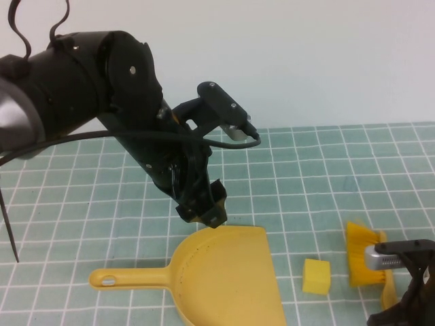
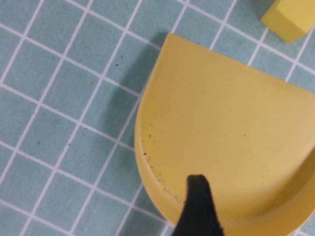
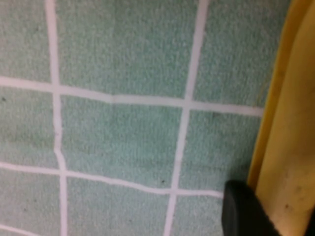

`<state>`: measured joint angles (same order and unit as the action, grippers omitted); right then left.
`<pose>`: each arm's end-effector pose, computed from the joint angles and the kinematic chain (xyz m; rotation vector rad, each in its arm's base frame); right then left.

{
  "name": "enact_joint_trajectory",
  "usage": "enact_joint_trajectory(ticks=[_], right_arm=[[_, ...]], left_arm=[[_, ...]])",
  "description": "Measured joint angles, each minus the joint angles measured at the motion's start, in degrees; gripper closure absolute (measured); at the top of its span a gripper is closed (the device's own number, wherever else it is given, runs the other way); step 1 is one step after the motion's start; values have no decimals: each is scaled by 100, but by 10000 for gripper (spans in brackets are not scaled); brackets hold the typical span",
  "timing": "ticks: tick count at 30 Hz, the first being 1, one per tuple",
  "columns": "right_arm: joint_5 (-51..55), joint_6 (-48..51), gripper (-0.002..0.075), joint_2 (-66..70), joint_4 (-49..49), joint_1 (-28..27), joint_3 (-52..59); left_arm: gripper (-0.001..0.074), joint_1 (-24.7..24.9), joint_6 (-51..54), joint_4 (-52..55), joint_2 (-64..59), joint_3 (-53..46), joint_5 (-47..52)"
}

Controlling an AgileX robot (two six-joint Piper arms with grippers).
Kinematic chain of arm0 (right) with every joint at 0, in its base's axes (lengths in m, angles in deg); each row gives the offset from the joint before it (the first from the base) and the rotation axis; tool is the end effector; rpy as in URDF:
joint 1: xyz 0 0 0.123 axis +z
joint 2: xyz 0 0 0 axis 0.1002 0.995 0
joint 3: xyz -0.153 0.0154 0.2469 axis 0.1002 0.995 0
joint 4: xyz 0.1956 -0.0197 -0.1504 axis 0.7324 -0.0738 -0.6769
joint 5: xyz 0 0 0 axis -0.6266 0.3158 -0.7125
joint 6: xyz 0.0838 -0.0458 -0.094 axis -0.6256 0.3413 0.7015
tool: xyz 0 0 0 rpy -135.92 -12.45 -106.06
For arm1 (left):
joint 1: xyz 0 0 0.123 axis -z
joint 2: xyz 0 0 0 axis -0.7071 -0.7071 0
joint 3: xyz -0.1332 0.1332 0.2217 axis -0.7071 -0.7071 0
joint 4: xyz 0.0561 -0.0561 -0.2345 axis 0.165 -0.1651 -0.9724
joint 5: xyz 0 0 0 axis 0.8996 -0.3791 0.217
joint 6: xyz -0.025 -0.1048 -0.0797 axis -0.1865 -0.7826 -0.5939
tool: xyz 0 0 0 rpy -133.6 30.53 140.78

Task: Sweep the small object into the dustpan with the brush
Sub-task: Pick up the broom from the table, then hand over the broom

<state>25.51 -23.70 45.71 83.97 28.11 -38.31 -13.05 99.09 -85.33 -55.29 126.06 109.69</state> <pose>0.2175 0.1039 0.0977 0.2286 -3.0694 -0.1307 0.2984 -0.2269 0.2826 1.3563 2.3707 -0.3928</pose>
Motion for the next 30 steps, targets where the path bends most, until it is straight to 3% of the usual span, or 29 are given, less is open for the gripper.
enact_joint_trajectory(ticks=[8, 13, 21, 25, 30], right_arm=[[597, -24, 536, -503, -358, 13, -362], [1093, 13, 536, -1277, -852, 16, -875], [1626, 526, 536, -2487, -1240, 25, -998], [1674, 490, 536, -3071, -1325, 25, -998], [1964, 467, 536, -3419, -1408, 25, -998]], left_arm=[[255, 0, -36, -875, 0, 45, -174], [255, 0, -163, -3035, -72, 45, -675], [255, 0, 1013, -7357, -862, 45, -681], [255, 0, 1359, -8488, -1312, 45, -285], [255, 7, 1436, -8836, -1638, 45, -104]])
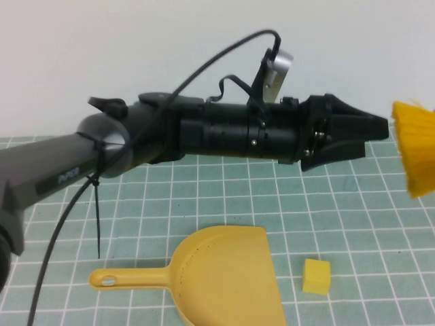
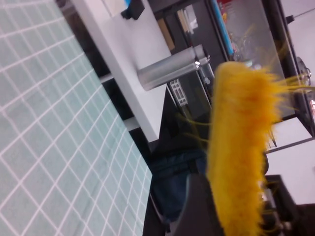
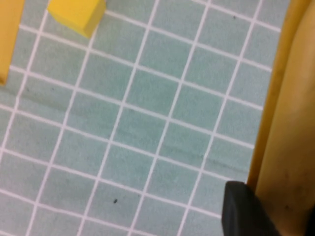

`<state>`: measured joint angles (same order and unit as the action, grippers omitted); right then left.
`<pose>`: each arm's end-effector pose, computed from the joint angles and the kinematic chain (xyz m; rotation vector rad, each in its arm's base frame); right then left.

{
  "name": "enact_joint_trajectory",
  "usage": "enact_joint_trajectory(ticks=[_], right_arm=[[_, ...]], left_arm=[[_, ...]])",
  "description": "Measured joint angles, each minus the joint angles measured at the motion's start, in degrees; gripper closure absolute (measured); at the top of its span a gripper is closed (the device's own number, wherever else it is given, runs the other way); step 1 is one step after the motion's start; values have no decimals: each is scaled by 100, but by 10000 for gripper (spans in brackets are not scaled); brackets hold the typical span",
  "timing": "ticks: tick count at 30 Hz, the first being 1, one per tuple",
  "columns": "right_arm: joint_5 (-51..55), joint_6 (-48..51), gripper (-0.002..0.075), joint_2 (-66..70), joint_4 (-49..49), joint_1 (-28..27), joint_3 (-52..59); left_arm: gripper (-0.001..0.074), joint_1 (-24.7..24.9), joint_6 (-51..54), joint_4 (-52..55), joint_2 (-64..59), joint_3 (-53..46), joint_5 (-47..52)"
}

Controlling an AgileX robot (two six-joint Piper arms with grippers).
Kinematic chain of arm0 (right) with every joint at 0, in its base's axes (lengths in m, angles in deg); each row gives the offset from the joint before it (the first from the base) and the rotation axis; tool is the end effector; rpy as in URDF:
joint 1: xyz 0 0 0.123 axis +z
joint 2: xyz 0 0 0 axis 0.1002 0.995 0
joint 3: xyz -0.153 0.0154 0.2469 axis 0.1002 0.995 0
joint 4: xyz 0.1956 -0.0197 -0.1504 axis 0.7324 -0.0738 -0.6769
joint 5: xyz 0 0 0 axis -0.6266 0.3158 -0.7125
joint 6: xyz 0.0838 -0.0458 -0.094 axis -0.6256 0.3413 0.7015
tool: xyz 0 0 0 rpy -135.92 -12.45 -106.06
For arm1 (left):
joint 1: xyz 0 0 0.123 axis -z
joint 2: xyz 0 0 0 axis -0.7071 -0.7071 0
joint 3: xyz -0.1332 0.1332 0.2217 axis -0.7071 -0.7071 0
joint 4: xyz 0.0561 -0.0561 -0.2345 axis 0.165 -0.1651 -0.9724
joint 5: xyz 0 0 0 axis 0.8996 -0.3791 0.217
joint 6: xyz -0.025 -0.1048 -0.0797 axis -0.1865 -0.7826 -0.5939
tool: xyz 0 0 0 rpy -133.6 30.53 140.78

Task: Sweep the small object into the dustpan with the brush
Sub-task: Hand over the broom

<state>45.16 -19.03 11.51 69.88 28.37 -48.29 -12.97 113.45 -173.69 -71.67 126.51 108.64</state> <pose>0.1864 0.0652 0.2695 -0.5121 2.6917 -0.0075 0.3299 -0.3400 0.3064 0.3589 1.9833 -2.0556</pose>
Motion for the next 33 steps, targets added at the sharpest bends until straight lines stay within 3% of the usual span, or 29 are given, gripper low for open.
enact_joint_trajectory(ticks=[24, 27, 29, 32, 33], right_arm=[[-129, 414, 536, 161, 1415, 0, 0], [-129, 456, 536, 161, 1465, 0, 0], [-129, 480, 536, 161, 1486, 0, 0], [-129, 497, 536, 161, 1525, 0, 0], [-129, 497, 536, 161, 1525, 0, 0]], left_arm=[[265, 702, 410, 0, -36, 22, -1165], [358, 740, 289, 0, -36, 22, -1221], [466, 739, 272, 0, -36, 22, -1230], [699, 739, 212, 0, -36, 22, -1182], [731, 739, 224, 0, -36, 22, -1182]])
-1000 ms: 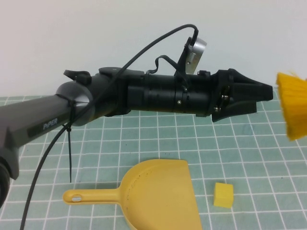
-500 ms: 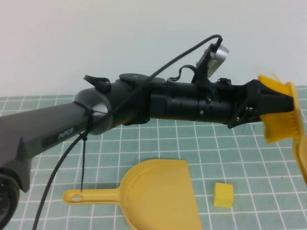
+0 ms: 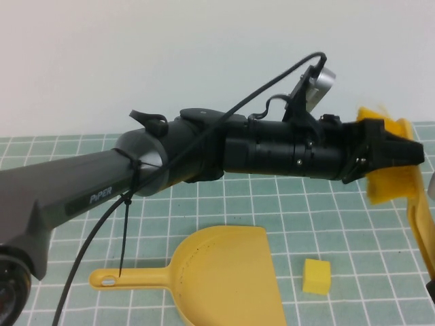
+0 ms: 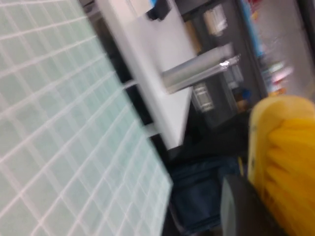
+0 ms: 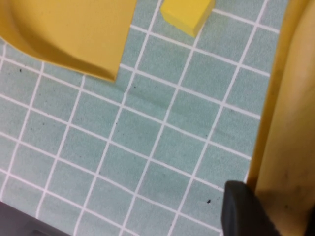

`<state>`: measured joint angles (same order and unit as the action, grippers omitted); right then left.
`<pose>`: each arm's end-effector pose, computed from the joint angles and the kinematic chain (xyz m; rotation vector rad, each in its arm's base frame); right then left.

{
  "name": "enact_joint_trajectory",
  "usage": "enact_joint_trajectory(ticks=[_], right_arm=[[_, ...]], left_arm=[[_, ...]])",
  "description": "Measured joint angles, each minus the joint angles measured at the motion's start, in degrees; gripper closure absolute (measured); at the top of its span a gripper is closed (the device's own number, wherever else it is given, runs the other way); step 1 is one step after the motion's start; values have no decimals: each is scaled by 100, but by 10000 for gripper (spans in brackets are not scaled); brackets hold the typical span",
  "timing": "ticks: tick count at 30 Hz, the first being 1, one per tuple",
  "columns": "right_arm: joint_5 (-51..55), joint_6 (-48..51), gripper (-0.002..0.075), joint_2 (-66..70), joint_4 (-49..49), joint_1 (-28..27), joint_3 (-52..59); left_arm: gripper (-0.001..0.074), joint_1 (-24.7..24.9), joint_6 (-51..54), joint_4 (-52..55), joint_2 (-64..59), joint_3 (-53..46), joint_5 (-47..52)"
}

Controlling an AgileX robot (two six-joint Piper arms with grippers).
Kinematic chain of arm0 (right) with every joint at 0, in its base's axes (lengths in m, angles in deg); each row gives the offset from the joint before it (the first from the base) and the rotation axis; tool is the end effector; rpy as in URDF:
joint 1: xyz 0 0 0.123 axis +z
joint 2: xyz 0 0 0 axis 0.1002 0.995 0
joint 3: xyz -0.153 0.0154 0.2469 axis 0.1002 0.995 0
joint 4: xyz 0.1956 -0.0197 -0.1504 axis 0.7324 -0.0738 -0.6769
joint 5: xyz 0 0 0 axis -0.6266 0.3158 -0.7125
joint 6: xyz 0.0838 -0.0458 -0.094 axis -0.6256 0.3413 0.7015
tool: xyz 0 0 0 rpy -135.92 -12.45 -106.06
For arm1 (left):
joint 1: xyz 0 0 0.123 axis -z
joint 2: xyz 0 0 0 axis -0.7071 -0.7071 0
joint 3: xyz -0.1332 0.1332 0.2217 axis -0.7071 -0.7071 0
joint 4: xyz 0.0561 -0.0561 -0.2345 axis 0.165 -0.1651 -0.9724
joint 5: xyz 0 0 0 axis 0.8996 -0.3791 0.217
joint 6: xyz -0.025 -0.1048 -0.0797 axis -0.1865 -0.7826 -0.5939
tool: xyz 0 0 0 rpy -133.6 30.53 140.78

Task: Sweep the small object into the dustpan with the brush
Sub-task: Hand over the broom

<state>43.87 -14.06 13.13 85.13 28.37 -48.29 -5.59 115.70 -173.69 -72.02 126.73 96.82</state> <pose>0.1809 0.0966 0.2661 -0.5227 2.7247 0.3192 0.3093 -0.3811 0.2925 0.3530 2.0495 -1.9137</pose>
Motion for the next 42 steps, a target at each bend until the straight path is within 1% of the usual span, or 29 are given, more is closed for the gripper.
enact_joint_trajectory(ticks=[5, 7, 8, 10, 12, 14, 15, 17, 20, 23, 27, 31, 33, 37, 40, 42], right_arm=[[-62, 13, 533, 0, 0, 0, 0], [-62, 1, 512, 0, 0, 0, 0], [-62, -10, 489, 0, 0, 0, 0], [-32, -10, 412, 0, 16, 0, 0], [46, -10, 273, 0, 45, 0, -72], [173, 117, 172, 0, 34, 0, -165], [272, 177, 141, 0, -2, 0, -232], [459, 244, 109, 0, -136, 0, -344], [606, 280, 92, -87, -375, -28, -422], [582, 329, 87, -318, -365, -138, -430], [635, 701, 85, -489, -104, -225, -398], [323, 948, 85, -513, 278, -444, -65], [151, 1326, 85, -513, 755, -709, 117], [96, 2270, 85, -513, 2056, -1376, 263], [344, 3255, 85, -513, 3275, -1878, 279], [695, 3934, 85, -461, 4173, -2179, 279]], left_arm=[[735, 0, 23, 0, 0, 0, 8], [735, 0, 23, 0, 0, 0, 26], [735, 0, 23, 0, 0, 0, 38], [735, 0, 32, 0, 0, 0, 53], [735, 0, 47, 12, 0, 0, 72], [735, -14, 60, 12, 0, 0, 174], [735, -44, 136, 1, 0, 0, 264], [735, -122, 252, 1, 0, 0, 461], [735, -272, 285, 1, 0, 0, 818], [735, -392, 328, 1, 0, 0, 1064], [735, -509, 507, 1, 0, 0, 1408], [735, -512, 642, 2, 0, 0, 1810], [735, -512, 665, 2, 0, 0, 1925], [735, -512, 713, 2, 0, 0, 2108], [735, -512, 713, 2, 0, 0, 2162], [735, -512, 713, 2, 0, 0, 2172]])
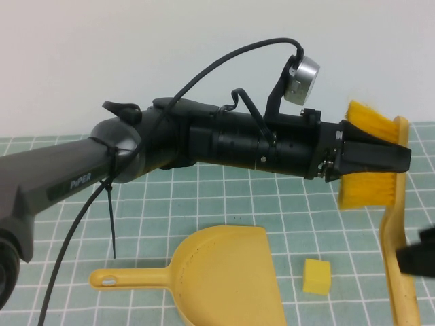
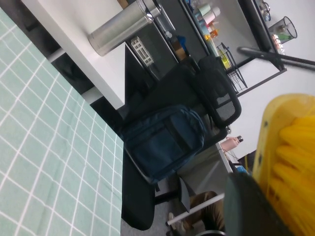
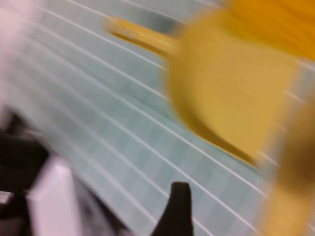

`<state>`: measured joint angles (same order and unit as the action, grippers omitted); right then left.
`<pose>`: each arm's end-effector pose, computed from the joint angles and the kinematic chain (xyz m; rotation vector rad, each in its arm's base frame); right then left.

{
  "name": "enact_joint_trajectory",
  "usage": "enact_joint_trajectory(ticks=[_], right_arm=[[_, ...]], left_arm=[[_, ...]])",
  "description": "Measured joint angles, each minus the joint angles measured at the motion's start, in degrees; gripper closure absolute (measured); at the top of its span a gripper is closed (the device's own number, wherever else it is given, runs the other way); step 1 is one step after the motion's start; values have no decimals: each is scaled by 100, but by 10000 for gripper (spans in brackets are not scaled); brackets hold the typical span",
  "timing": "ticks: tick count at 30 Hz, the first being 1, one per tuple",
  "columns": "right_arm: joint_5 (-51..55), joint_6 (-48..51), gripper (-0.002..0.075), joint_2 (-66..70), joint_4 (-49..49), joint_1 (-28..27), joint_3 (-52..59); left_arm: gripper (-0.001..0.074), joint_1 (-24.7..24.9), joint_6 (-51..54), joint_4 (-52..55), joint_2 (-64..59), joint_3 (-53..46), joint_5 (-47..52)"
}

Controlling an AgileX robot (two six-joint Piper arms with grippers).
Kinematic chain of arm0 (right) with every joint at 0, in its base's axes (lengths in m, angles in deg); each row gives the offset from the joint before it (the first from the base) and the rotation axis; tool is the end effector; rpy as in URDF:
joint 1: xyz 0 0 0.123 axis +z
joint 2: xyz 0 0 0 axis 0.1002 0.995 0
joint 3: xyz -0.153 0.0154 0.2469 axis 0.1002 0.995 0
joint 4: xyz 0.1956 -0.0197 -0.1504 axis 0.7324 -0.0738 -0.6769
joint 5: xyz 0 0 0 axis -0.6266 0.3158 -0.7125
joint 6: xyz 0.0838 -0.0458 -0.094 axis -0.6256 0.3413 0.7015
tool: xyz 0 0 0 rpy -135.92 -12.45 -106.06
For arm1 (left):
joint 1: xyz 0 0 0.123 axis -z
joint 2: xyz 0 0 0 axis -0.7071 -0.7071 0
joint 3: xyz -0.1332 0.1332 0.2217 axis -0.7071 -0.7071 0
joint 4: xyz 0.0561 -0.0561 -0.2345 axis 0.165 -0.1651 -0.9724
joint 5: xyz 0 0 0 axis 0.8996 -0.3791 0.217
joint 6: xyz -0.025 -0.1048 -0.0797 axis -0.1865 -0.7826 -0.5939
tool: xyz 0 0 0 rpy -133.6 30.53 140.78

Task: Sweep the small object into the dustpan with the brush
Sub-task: Hand over the broom

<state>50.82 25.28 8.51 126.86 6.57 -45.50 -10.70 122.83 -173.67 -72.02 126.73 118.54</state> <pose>0.1741 0.0993 0.3063 -0.6027 2.3408 0.9378 0.2967 -0.3505 0.3148 0.6896 1.8135 -2.1363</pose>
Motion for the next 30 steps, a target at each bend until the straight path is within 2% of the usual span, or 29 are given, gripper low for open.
enact_joint_trajectory(ticks=[4, 7, 15, 21, 30], right_arm=[[180, 950, 85, 172, 1289, -382, 21], [180, 1383, 85, 291, 1694, -470, 98], [180, 2521, 85, 388, 1616, -504, 572], [180, 2843, 85, 388, 1384, -518, 763], [75, 3052, 85, 390, 1364, -1100, 1218]], left_arm=[[735, 0, 0, 0, 0, 0, 62], [735, 0, 0, 0, 0, 0, 144], [735, 0, 0, 32, 0, 0, 175], [735, -150, -37, 73, 0, 0, 287], [735, -287, -50, 0, 0, 14, 287]])
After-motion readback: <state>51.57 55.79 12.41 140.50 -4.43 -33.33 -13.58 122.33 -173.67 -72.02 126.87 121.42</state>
